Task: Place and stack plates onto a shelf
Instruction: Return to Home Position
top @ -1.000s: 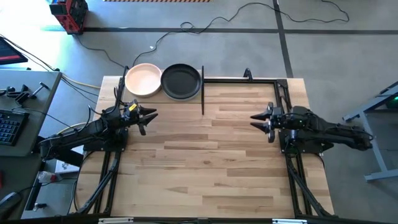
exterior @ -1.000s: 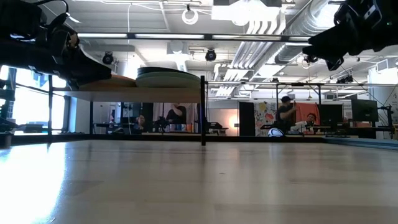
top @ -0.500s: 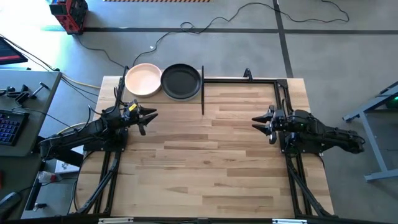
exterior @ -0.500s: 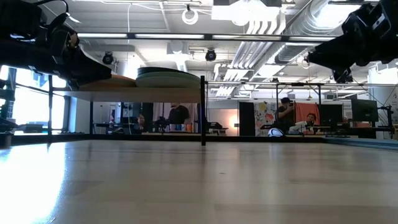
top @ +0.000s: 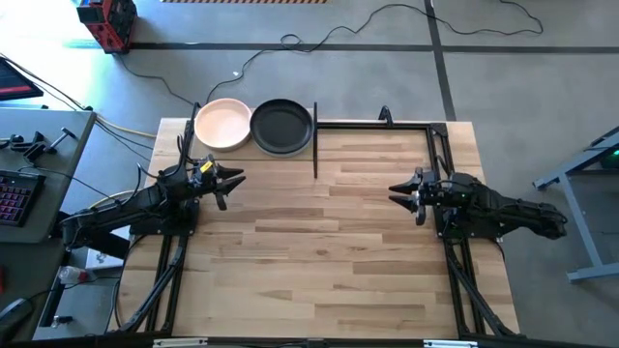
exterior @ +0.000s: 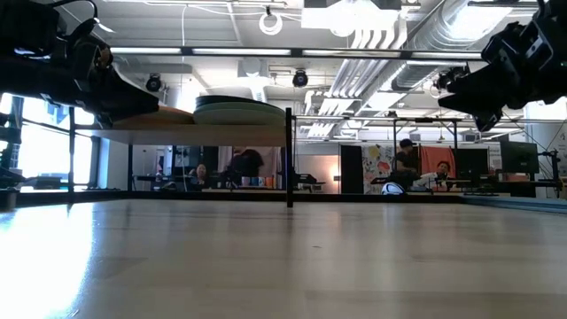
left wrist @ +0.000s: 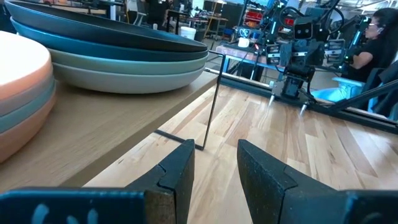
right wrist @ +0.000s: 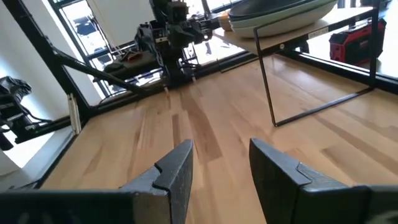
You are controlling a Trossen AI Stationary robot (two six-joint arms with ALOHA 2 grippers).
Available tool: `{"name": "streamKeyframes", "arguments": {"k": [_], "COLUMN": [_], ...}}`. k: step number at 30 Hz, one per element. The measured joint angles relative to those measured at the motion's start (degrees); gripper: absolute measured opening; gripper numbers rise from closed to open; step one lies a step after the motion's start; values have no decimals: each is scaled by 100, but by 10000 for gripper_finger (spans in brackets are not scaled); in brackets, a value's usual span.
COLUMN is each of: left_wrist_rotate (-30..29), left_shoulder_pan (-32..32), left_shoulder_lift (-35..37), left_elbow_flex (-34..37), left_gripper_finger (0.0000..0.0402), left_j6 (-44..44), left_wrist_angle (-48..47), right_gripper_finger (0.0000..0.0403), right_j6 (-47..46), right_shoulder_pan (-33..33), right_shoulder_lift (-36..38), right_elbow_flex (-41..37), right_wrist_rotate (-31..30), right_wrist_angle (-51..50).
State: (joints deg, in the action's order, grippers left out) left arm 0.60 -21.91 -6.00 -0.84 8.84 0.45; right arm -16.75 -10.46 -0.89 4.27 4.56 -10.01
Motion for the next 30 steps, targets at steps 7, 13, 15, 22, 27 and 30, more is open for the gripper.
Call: {"name": "streamKeyframes", "arguments": {"k": [7,13,15,22,27,30], "left_wrist_rotate": [0,-4,-6,-2,-2,-2], "left_shoulder_pan": [-1,128,278,1078,1556,1799], "left_shoulder_lift": [0,60,126,495,579,578], "left_elbow_flex": [0,0,0,0,0,0], "left_gripper_finger": [108,108,108,108,108,108], "left_j6": [0,0,1,0,0,0], "left_wrist_angle": [0,1,0,1,0,4], "right_gripper_finger": [142,142,142,142,142,142], "right_j6": [-122,-122,-122,-122,-122,-122], "right_shoulder_pan": [0,0,0,0,0,0], "right_shoulder_lift": [0,0,0,0,0,28], "right_elbow_flex": [0,0,0,0,0,0], "right_wrist_rotate": [-2,-2,-3,-7,-7,-8], "right_wrist_angle": [0,-1,-1,-1,-1,-1]}}
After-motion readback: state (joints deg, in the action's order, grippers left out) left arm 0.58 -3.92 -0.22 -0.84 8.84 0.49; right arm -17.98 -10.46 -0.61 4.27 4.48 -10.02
